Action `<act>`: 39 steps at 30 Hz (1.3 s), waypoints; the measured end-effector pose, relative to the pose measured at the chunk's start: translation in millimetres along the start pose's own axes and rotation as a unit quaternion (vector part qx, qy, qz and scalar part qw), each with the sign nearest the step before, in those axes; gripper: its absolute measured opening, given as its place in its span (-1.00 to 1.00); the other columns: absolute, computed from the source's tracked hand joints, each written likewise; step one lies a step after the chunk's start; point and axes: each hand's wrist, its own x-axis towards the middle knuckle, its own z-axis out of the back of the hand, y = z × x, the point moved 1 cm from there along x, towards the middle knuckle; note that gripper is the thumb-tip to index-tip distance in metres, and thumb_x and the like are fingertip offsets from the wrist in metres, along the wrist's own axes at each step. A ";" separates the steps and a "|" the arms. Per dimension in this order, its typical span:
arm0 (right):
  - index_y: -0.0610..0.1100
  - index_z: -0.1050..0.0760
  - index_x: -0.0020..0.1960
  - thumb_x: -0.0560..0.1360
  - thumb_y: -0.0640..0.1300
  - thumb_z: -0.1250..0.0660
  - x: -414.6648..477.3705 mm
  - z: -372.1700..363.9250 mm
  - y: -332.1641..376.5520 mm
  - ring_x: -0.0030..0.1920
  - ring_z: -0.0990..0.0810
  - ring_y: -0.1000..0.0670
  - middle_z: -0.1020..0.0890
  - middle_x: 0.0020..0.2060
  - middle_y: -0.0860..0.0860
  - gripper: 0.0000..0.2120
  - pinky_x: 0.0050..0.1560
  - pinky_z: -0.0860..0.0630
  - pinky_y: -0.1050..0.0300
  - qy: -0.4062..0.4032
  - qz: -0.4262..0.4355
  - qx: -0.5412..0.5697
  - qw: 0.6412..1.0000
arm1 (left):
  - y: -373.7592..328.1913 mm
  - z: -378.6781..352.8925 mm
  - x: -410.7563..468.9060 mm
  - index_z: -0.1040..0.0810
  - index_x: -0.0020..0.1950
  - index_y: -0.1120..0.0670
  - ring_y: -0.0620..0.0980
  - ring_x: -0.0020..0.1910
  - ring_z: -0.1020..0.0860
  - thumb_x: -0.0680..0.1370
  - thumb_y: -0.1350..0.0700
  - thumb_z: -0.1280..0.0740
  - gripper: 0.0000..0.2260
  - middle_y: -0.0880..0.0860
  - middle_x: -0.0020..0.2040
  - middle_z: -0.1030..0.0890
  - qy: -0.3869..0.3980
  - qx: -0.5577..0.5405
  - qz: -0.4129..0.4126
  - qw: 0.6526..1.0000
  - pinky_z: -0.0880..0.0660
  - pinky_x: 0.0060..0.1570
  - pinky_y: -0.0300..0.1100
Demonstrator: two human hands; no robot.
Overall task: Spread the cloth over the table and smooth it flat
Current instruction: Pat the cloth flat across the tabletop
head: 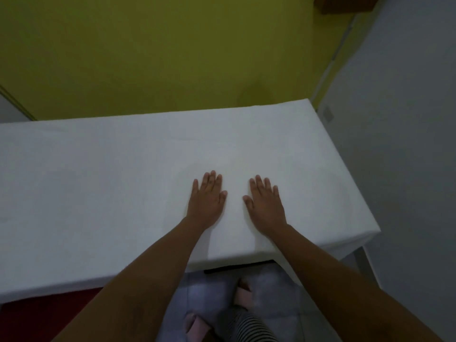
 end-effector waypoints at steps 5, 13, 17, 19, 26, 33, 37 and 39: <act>-0.12 0.04 0.55 0.65 0.07 0.13 38.8 15.0 -29.3 0.55 0.10 -0.10 -0.01 0.56 -0.07 -0.47 0.52 0.16 -0.08 -0.018 -0.025 0.010 0.999 | -32.4 -2.0 49.0 0.04 0.57 0.09 0.01 0.57 0.09 0.67 -0.04 0.09 -0.51 0.08 0.59 0.04 0.008 0.003 -0.035 0.999 0.16 0.52 0.06; -0.15 -0.03 0.54 0.64 0.06 0.10 77.7 29.6 -88.7 0.54 0.01 -0.14 -0.09 0.55 -0.09 -0.47 0.49 0.11 -0.15 -0.075 -0.151 0.007 0.986 | -41.5 -15.2 84.1 -0.02 0.57 0.08 0.01 0.57 0.04 0.66 -0.03 0.05 -0.51 0.06 0.59 -0.03 -0.039 0.019 -0.025 0.999 0.15 0.50 0.08; -0.17 -0.04 0.54 0.64 0.07 0.11 37.5 26.3 -114.1 0.54 -0.01 -0.16 -0.11 0.54 -0.11 -0.46 0.49 0.12 -0.18 -0.109 -0.242 0.016 0.964 | -40.4 -17.0 83.0 -0.05 0.56 0.09 0.02 0.56 0.00 0.65 -0.02 0.03 -0.51 0.08 0.58 -0.06 -0.047 0.019 -0.033 0.998 0.13 0.49 0.09; -0.18 -0.03 0.54 0.64 0.07 0.10 7.5 22.4 -123.3 0.54 0.00 -0.16 -0.11 0.54 -0.11 -0.45 0.49 0.12 -0.17 -0.117 -0.281 0.025 0.952 | -39.2 -16.5 83.1 -0.04 0.56 0.09 0.02 0.56 0.01 0.65 -0.02 0.03 -0.51 0.08 0.58 -0.05 -0.040 0.013 -0.031 0.999 0.14 0.50 0.09; -0.21 -0.02 0.54 0.64 0.05 0.04 -108.1 8.1 -116.2 0.54 0.04 -0.18 -0.07 0.55 -0.14 -0.44 0.50 0.11 -0.22 -0.128 -0.390 0.051 0.910 | -28.9 -8.8 63.5 0.01 0.56 0.15 0.05 0.57 0.06 0.66 -0.04 0.06 -0.49 0.13 0.59 0.03 0.013 0.002 -0.063 0.998 0.15 0.50 0.11; -0.20 0.01 0.54 0.64 0.06 0.07 -67.2 -6.2 -14.8 0.54 0.04 -0.16 -0.05 0.55 -0.14 -0.44 0.51 0.11 -0.17 -0.062 -0.220 0.010 0.974 | 56.0 0.1 -26.4 0.01 0.57 0.11 0.01 0.57 0.07 0.66 -0.03 0.07 -0.51 0.09 0.59 0.02 -0.003 0.002 -0.046 0.999 0.18 0.51 0.03; -0.19 -0.01 0.54 0.64 0.07 0.04 -38.4 -30.1 88.0 0.55 0.03 -0.14 -0.06 0.55 -0.13 -0.44 0.49 0.15 -0.17 -0.040 -0.092 -0.025 0.995 | 137.2 11.9 -73.2 0.01 0.57 0.11 0.01 0.57 0.06 0.67 -0.01 0.06 -0.51 0.09 0.59 0.01 -0.033 0.002 0.031 0.999 0.18 0.51 0.02; -0.19 -0.03 0.54 0.63 0.07 0.01 -37.1 -44.9 143.3 0.55 0.02 -0.16 -0.08 0.54 -0.14 -0.44 0.49 0.17 -0.18 -0.027 -0.011 -0.025 0.999 | 170.0 17.4 -96.1 -0.01 0.57 0.12 0.02 0.57 0.04 0.67 -0.01 0.05 -0.51 0.09 0.58 -0.01 -0.047 -0.002 0.075 0.996 0.17 0.51 0.03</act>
